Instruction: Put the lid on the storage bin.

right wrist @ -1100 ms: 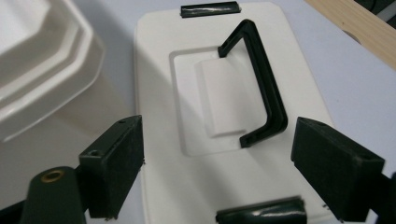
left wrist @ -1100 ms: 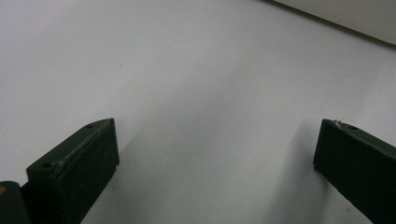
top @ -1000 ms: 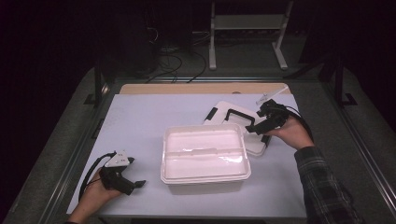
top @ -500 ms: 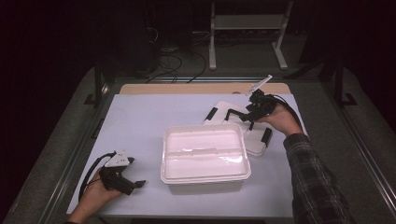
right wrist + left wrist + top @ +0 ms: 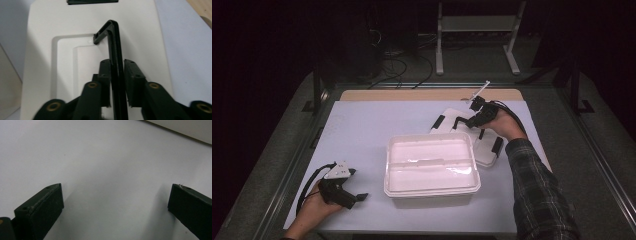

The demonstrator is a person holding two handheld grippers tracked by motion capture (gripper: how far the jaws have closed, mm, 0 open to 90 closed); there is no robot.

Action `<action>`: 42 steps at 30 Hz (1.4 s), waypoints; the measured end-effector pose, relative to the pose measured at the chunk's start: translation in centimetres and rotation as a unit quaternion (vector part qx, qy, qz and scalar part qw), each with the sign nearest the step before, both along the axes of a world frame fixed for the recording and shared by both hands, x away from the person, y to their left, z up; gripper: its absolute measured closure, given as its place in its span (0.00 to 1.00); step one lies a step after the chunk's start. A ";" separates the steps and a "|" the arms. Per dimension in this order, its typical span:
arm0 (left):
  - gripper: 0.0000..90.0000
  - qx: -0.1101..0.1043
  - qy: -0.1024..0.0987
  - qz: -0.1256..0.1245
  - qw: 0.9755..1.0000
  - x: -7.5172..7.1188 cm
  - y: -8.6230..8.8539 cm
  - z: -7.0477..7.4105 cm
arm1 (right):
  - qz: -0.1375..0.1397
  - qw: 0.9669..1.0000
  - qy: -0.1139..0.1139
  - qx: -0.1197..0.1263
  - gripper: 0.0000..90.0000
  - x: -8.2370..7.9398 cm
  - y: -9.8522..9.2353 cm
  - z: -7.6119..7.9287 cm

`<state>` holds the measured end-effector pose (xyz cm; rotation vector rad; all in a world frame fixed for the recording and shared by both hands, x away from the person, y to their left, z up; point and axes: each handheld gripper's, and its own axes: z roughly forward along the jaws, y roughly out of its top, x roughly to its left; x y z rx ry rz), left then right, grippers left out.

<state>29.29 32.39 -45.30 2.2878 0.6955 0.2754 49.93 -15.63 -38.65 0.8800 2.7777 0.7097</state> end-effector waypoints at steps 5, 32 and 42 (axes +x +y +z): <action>0.00 0.000 0.000 0.000 1.000 0.0 0.0 0.0 | 0.016 1.000 -0.002 -0.003 0.93 -0.2 0.2 0.6; 0.00 -0.001 0.001 0.000 1.000 0.0 0.0 0.0 | -0.017 0.998 -0.063 0.020 0.94 -2.2 -4.7 11.0; 0.00 -0.001 0.001 0.000 1.000 0.0 0.0 0.0 | 0.004 0.997 -0.064 0.042 0.94 -3.5 -5.4 13.7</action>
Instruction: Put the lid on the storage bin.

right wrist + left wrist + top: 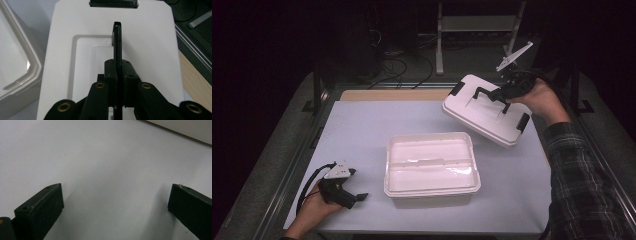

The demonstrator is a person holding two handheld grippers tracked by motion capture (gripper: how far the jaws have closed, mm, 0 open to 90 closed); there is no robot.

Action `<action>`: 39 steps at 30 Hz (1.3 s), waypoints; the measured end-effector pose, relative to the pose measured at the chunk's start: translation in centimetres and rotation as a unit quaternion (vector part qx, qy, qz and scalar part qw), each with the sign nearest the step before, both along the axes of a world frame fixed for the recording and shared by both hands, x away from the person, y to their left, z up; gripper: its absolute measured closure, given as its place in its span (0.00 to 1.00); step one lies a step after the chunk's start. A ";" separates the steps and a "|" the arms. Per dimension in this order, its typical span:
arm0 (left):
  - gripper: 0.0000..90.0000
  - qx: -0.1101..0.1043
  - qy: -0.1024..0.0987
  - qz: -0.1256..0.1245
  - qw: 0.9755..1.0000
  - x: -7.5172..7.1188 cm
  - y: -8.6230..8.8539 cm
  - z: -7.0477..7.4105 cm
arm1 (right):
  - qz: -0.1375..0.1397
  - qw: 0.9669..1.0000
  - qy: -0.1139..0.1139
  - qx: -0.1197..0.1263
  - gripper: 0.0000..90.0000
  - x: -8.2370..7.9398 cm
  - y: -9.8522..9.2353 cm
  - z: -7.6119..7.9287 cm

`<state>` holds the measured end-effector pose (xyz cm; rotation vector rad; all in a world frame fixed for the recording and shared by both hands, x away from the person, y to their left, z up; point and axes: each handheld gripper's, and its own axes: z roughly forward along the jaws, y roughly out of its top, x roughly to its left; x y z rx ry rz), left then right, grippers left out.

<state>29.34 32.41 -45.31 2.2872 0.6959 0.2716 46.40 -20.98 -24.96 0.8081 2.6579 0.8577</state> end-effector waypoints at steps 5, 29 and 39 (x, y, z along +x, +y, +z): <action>0.00 0.000 0.001 0.000 1.000 0.0 0.0 0.0 | 0.037 0.999 0.001 0.007 0.94 -1.4 1.0 1.1; 0.00 0.001 0.001 -0.001 1.000 0.0 0.0 0.0 | 0.201 0.979 0.014 0.023 0.94 -6.2 8.4 2.4; 0.00 0.001 0.001 -0.001 1.000 0.0 0.0 0.0 | 0.261 0.965 0.024 0.011 0.94 -7.9 12.3 2.1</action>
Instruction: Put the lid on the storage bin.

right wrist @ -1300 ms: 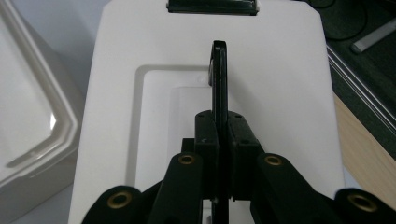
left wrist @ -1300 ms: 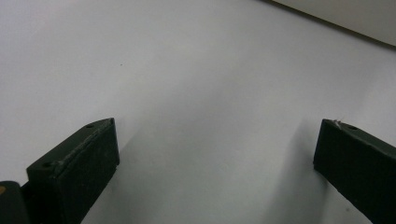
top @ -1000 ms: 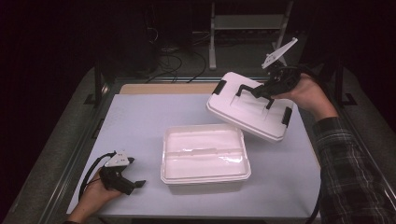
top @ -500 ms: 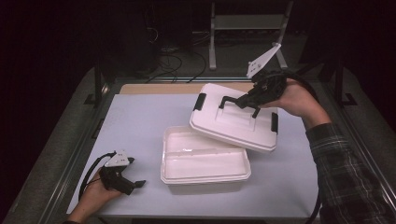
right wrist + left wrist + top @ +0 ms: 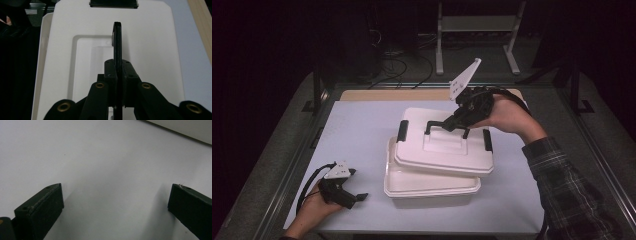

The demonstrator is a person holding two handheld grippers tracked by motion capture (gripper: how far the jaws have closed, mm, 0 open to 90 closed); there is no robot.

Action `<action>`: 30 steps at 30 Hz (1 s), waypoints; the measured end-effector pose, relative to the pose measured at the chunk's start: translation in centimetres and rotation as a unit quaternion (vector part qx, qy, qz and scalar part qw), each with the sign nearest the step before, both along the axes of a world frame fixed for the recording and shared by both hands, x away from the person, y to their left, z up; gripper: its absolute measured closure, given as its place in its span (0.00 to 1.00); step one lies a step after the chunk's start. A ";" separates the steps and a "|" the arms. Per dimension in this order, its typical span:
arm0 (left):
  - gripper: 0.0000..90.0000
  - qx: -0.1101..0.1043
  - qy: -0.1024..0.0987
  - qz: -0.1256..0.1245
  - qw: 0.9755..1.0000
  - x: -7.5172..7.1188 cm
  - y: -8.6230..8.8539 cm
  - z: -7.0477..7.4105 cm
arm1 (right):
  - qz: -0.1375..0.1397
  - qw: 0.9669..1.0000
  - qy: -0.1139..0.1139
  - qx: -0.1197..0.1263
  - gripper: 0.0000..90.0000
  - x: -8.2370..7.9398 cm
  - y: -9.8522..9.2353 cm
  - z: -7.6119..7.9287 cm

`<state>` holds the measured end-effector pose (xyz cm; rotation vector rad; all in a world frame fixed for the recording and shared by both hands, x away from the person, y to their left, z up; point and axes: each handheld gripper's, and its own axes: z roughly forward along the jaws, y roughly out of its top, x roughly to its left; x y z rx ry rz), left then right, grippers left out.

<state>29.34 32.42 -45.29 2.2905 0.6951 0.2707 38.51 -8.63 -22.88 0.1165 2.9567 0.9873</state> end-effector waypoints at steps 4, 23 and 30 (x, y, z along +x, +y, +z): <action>0.00 0.000 0.000 0.000 1.000 0.0 0.0 0.0 | 0.021 1.000 0.005 -0.004 0.94 -0.4 1.5 -0.3; 0.00 0.000 0.000 0.000 1.000 0.0 0.0 0.0 | 0.071 0.997 0.030 -0.024 0.94 -1.5 4.6 -2.4; 0.00 -0.001 0.001 0.001 1.000 0.0 0.0 0.0 | 0.077 0.996 0.038 -0.035 0.94 -1.8 5.2 -2.9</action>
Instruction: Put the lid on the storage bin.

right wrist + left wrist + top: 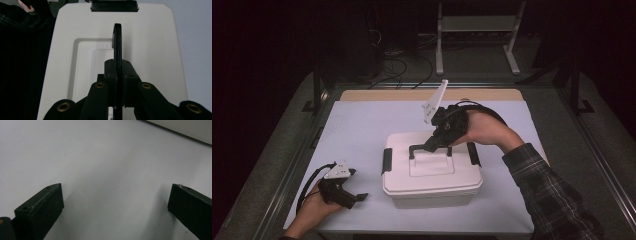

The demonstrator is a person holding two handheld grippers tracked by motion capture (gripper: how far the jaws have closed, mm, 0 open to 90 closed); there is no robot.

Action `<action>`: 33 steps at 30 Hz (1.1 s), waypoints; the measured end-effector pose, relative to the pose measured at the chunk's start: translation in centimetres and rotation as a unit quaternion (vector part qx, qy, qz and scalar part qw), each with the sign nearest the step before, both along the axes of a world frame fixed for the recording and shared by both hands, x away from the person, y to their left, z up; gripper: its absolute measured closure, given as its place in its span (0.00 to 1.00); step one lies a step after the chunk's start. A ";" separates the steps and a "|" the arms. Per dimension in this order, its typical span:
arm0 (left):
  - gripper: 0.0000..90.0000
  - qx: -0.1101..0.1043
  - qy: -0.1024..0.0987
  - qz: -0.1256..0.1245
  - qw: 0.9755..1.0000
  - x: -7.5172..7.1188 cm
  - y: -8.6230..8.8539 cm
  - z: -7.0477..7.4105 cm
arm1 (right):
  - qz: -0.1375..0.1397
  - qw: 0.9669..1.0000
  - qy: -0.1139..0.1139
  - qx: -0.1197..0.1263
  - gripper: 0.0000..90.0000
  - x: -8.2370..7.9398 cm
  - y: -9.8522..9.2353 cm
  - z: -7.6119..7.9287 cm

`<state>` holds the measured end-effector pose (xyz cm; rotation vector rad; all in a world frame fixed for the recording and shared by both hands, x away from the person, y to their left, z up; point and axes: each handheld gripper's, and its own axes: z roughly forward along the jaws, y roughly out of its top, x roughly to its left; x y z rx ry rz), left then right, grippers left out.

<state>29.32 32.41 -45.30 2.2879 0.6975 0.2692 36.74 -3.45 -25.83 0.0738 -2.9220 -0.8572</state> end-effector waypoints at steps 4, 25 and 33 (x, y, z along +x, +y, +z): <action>0.00 0.000 0.000 0.000 1.000 0.0 0.0 0.0 | 0.000 1.000 0.001 -0.003 0.94 0.1 0.2 -0.6; 0.00 0.000 0.000 0.000 1.000 0.0 0.0 0.0 | -0.075 0.995 -0.048 0.038 0.51 -0.6 -3.1 -0.5; 0.00 0.000 0.000 0.000 1.000 0.0 0.0 0.0 | -0.125 0.989 -0.063 0.050 0.40 -1.3 -5.7 -1.0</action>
